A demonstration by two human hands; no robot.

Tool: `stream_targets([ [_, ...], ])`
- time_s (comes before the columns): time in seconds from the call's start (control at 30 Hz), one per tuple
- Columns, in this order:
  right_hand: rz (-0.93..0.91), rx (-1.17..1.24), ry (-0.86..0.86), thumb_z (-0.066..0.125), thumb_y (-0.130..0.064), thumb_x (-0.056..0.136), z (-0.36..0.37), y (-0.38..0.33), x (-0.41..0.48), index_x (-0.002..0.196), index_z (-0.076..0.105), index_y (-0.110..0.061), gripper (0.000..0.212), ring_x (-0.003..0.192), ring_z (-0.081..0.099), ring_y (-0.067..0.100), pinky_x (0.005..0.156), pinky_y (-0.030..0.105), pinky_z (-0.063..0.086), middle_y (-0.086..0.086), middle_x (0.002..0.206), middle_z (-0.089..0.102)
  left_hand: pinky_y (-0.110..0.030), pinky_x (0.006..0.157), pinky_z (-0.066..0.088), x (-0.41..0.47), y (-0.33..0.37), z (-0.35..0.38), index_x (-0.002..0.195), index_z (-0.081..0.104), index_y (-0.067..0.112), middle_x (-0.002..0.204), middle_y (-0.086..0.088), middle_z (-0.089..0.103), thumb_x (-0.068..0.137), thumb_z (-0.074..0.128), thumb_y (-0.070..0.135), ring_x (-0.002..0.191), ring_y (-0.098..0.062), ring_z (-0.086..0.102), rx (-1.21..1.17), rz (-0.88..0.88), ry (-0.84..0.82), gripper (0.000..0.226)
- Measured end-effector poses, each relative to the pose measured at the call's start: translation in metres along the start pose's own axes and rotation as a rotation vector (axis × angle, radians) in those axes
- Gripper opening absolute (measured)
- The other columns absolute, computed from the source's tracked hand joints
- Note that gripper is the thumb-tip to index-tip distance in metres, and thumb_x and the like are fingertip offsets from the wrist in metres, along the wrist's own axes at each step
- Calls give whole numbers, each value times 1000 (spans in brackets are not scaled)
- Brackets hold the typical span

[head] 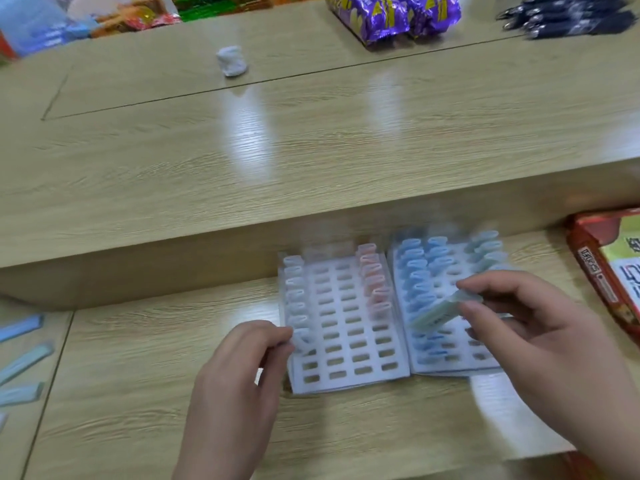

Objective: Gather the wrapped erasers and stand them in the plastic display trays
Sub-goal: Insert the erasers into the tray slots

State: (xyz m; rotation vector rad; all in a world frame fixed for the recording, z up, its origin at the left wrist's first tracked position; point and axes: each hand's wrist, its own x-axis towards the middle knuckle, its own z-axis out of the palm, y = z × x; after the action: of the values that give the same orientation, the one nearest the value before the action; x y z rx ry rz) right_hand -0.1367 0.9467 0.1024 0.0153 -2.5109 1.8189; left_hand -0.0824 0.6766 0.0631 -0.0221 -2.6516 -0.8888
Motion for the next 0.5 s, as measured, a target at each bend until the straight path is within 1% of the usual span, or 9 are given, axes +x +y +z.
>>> stream_targets([
  [0.07,-22,13,22,68,-30,74,-3,0,1,90,72,-39,19,77,70,18,67,30,59,-6,91,72,-10,72,45,1,-4,0,91,73,11,91,9,65,83,67,12,82,3,57,8,17,2,10],
  [0.13,-44,20,45,68,-30,73,-7,0,5,89,71,-40,19,73,71,16,63,24,58,-7,91,71,-16,73,47,2,-6,0,92,73,12,92,10,65,87,66,17,84,0,60,-4,55,-19,10],
  [0.2,-74,39,66,67,-27,75,-11,3,8,88,71,-41,19,74,70,14,66,23,59,-8,91,70,-19,75,49,4,-9,2,93,73,15,94,12,66,90,61,23,87,-3,63,-18,114,-59,15],
  [0.27,-75,51,91,67,-30,76,-17,8,11,91,71,-38,18,77,70,16,68,28,60,-4,92,71,-19,77,49,4,-11,4,95,71,19,95,12,67,90,58,25,90,-4,63,-15,196,-77,15],
  [0.3,-75,57,102,67,-31,76,-20,10,12,92,71,-37,18,78,70,17,69,28,60,-3,93,71,-17,78,48,5,-12,4,95,71,19,95,11,67,90,58,25,91,-5,63,-13,226,-76,15],
  [0.37,-77,55,123,66,-31,76,-26,13,14,91,71,-37,17,79,69,17,69,25,60,-2,92,71,-14,79,46,5,-15,6,94,71,18,95,7,68,90,59,25,90,-5,62,-4,252,-66,15],
  [0.43,-81,22,137,67,-28,78,-32,15,15,91,71,-36,16,81,69,16,71,27,60,-4,93,70,-10,79,44,4,-18,10,95,68,21,98,9,66,89,58,25,90,-4,60,1,255,-61,12],
  [0.47,-83,-1,147,67,-26,78,-36,17,15,91,71,-36,16,80,69,15,71,28,60,-5,93,71,-11,77,45,4,-20,12,96,65,25,99,12,64,88,57,26,89,-3,59,12,255,-69,11],
  [0.5,-85,-24,158,67,-25,78,-39,19,15,90,71,-35,16,79,69,14,71,28,60,-6,93,71,-16,73,48,3,-21,14,97,63,28,100,14,62,88,57,28,88,-3,58,27,252,-83,11],
])
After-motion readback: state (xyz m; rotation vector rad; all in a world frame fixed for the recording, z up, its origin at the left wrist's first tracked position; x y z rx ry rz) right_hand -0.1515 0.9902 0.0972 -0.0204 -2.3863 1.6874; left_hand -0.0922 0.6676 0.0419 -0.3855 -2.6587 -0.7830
